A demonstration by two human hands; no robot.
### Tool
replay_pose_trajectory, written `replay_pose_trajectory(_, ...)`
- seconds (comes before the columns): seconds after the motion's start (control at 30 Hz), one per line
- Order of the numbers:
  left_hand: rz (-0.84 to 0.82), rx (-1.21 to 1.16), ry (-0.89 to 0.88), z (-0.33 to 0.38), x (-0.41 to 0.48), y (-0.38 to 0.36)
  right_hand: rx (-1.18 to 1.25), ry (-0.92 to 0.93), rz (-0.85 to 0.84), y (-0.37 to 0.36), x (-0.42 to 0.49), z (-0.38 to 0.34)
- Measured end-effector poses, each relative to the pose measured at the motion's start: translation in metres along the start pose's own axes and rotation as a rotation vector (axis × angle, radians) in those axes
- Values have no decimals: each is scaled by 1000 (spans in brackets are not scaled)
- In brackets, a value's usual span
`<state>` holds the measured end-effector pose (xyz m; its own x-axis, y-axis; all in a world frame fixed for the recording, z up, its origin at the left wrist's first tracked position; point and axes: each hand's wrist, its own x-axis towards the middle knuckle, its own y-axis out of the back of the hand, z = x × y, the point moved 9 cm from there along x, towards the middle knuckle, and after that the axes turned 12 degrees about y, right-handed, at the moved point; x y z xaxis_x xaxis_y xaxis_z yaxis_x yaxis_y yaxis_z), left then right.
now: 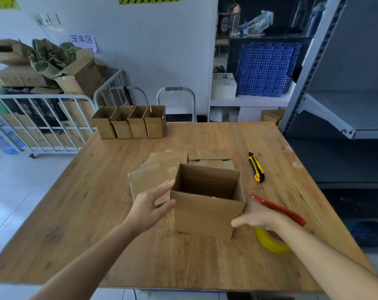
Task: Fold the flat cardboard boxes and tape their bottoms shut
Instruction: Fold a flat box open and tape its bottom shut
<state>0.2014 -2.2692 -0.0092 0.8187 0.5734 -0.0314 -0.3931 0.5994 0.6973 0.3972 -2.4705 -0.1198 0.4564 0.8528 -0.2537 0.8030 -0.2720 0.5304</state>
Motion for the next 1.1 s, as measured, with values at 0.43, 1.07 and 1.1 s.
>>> replay_pose_trajectory(0.43,350,-490,251,3,-5,-2,11,-24,-115,-2,-1,-11)
replay_pose_trajectory(1.07,-239,-12,-24,11,10,-36,-42,341,402,24,-48,-75)
replay_pose_trajectory(1.1,-245,-9,-18,10,11,-38,-29,337,391,26,-47,-77)
